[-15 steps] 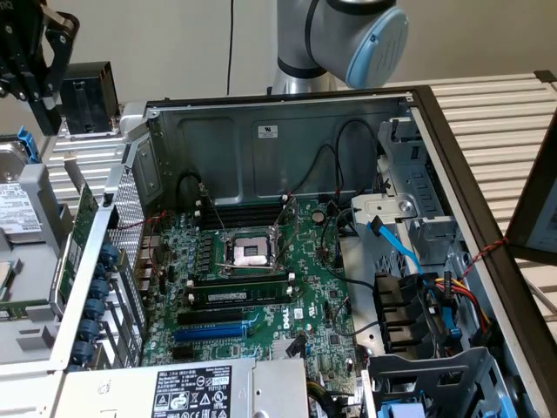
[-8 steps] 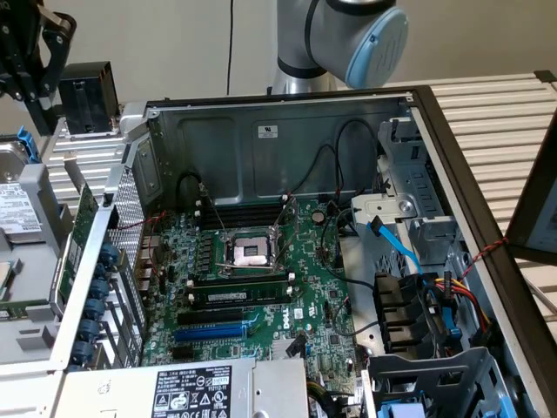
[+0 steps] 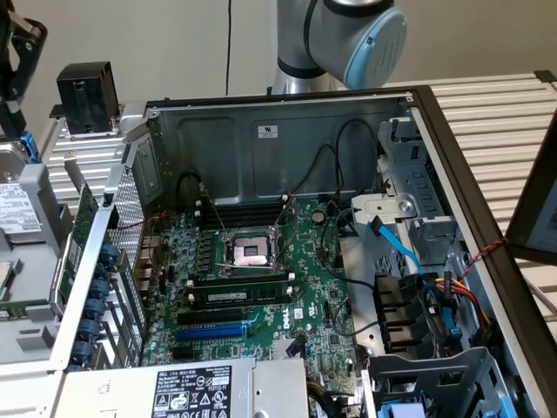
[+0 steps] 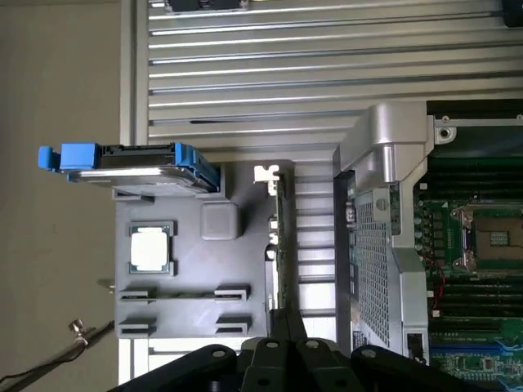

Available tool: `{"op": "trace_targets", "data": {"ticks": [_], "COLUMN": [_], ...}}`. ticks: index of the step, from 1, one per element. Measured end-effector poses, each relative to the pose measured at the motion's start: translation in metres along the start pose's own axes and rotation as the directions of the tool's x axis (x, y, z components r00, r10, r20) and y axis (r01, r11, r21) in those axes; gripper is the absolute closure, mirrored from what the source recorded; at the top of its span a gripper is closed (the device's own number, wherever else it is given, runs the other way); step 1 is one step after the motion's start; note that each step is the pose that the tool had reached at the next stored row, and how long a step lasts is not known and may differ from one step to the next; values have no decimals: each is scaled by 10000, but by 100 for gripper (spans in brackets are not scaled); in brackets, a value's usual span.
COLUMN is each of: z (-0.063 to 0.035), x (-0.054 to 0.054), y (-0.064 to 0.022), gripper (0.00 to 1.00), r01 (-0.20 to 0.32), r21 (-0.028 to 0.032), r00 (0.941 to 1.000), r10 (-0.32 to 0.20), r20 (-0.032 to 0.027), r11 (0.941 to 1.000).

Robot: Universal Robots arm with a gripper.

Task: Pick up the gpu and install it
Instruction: 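Reach for the gpu, then pick up the gpu and move the gpu toward the slot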

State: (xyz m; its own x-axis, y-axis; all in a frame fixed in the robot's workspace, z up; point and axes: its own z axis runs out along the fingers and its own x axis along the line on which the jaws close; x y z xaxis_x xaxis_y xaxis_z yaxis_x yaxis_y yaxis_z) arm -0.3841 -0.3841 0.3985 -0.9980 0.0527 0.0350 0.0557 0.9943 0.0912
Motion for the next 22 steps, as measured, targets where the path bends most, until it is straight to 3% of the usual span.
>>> {"op": "trace_targets", "data": {"ticks": [2, 5, 10, 22], "z": [5, 13, 46, 50], "x": [74, 150, 305, 318], "y": [0, -1, -5, -4], "gripper": [89, 89, 89, 89], "r01": [-6, -18, -27, -28], "r21": [196, 555, 824, 843], "r00": [10000, 10000, 10000, 10000], "r10": [6, 16, 23, 24], "r20": [8, 29, 46, 42], "r11": [9998, 9985, 9966, 9964]}}
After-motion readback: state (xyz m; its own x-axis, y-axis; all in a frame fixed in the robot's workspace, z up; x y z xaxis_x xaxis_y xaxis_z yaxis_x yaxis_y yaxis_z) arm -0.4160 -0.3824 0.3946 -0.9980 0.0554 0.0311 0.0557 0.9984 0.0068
